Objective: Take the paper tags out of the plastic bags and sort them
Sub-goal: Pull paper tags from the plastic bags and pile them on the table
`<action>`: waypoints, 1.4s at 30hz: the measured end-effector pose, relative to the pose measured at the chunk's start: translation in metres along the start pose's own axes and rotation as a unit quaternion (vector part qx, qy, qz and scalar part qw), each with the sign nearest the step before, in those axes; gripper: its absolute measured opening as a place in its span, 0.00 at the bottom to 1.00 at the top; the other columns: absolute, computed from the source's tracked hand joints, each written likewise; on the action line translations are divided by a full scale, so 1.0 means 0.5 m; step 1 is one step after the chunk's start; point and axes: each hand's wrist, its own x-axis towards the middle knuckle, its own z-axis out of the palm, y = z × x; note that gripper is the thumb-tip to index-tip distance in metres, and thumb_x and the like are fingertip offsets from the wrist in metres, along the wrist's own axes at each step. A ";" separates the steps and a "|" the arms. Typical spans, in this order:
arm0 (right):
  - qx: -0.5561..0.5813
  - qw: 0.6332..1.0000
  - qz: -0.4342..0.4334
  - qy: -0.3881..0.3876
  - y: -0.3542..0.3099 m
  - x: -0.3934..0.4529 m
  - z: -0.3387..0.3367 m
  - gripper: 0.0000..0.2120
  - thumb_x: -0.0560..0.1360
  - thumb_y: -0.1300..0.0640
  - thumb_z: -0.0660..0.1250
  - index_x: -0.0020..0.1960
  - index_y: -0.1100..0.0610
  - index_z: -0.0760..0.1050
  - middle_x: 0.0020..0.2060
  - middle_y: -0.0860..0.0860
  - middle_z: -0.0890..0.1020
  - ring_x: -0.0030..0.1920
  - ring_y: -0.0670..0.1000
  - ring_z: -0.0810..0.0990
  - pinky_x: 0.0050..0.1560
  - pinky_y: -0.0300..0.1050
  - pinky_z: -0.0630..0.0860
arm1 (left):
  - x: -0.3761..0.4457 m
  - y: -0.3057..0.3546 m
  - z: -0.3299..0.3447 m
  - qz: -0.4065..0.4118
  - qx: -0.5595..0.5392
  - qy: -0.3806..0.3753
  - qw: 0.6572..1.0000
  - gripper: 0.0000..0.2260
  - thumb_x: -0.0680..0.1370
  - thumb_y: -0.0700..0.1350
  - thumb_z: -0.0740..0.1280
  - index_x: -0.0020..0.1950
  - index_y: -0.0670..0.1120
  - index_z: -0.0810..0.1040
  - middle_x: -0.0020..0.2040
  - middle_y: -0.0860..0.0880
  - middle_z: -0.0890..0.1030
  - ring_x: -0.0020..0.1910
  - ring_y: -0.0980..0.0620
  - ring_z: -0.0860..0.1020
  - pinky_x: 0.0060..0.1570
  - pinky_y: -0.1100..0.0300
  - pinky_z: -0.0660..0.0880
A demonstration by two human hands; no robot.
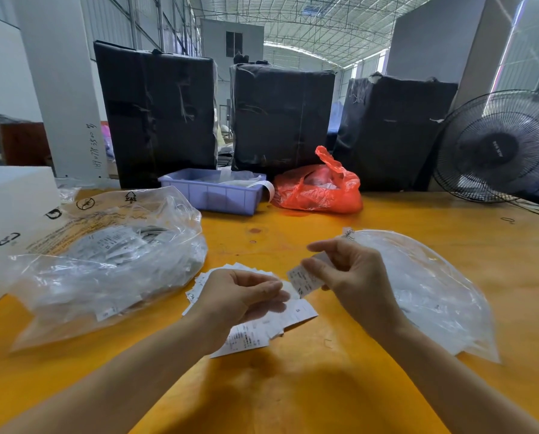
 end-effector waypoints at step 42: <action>-0.072 0.996 -0.047 0.015 0.007 -0.008 0.009 0.09 0.69 0.62 0.75 0.45 0.53 0.77 0.41 0.48 0.81 0.42 0.47 0.83 0.37 0.42 0.82 | 0.004 -0.005 0.002 0.037 0.006 -0.042 0.998 0.09 0.71 0.41 0.71 0.50 0.42 0.81 0.43 0.45 0.85 0.44 0.50 0.84 0.38 0.66 0.78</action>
